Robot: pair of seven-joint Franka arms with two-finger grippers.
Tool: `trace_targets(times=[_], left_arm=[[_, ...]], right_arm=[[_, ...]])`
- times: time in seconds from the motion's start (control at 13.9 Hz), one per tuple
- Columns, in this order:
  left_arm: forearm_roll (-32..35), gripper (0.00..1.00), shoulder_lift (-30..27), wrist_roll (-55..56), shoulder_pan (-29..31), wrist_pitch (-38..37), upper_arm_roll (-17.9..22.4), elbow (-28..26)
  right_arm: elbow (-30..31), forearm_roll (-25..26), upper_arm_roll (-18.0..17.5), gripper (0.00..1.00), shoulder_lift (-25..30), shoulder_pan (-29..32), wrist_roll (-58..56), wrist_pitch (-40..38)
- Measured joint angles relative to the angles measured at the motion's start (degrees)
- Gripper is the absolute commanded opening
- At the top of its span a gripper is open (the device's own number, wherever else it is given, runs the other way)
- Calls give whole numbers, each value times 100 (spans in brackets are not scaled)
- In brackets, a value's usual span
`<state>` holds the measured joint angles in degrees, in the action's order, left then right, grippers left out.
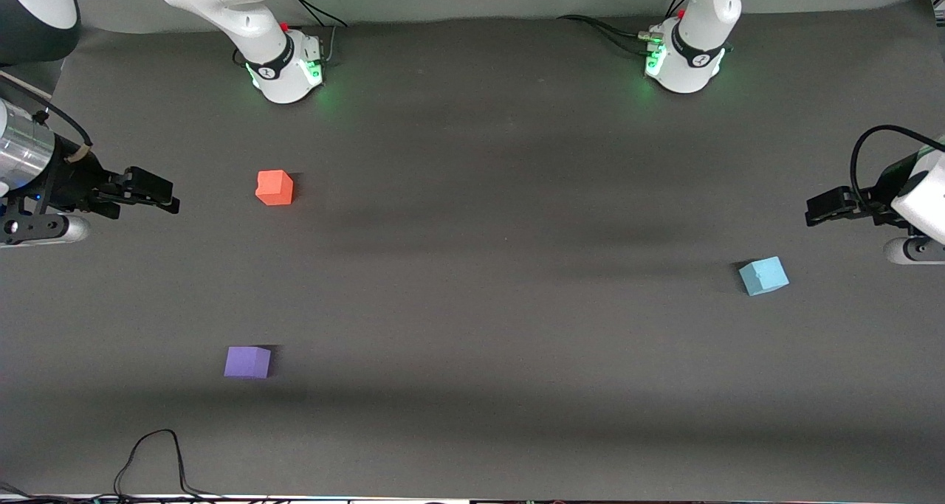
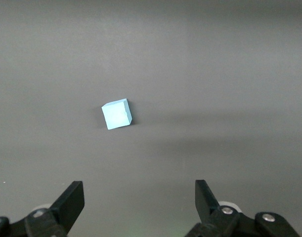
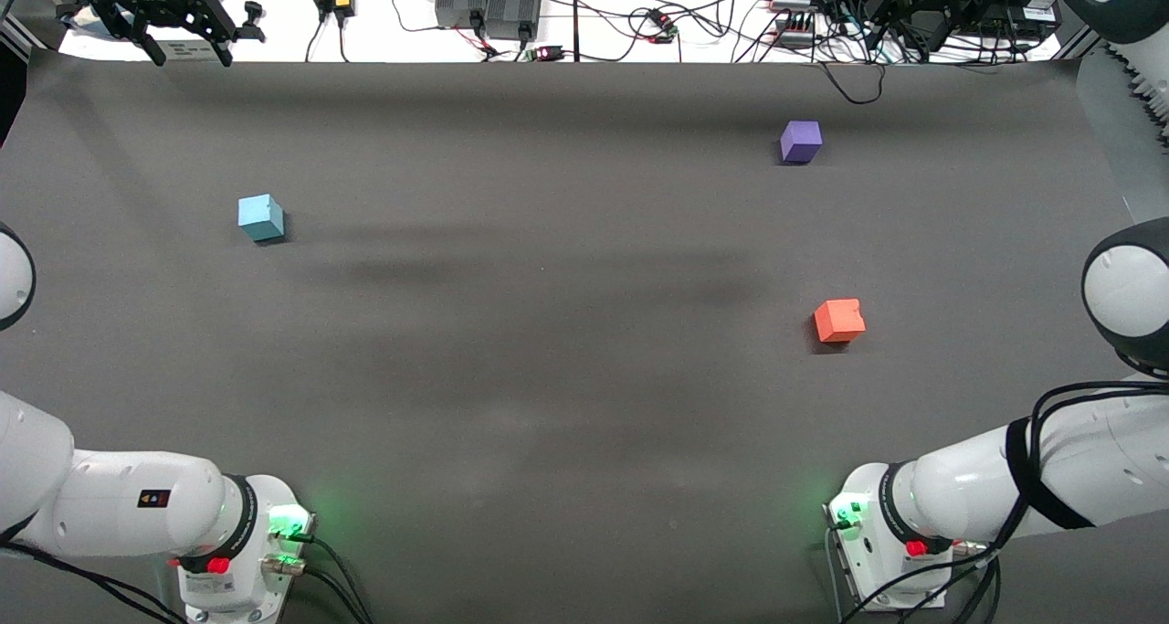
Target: Place blue block between orange and purple blocks
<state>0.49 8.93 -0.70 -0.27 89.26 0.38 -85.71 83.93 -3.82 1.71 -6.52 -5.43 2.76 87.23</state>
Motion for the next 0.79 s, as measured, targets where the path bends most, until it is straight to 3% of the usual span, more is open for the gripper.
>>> trace_targets(times=[0.22, 0.5, 0.79], left_arm=[[36, 100, -275, -518, 334, 18, 165, -359], [38, 100, -1004, -968, 1191, 380, 244, -1373], [32, 100, -1394, -643, 1185, 685, 51, -2057]], right_arm=[[0, 0, 3, 100, -27, 1, 1, 0], [-3, 0, 7, 100, -38, 2, 2, 0], [-3, 0, -1, 100, -46, -12, 2, -3]])
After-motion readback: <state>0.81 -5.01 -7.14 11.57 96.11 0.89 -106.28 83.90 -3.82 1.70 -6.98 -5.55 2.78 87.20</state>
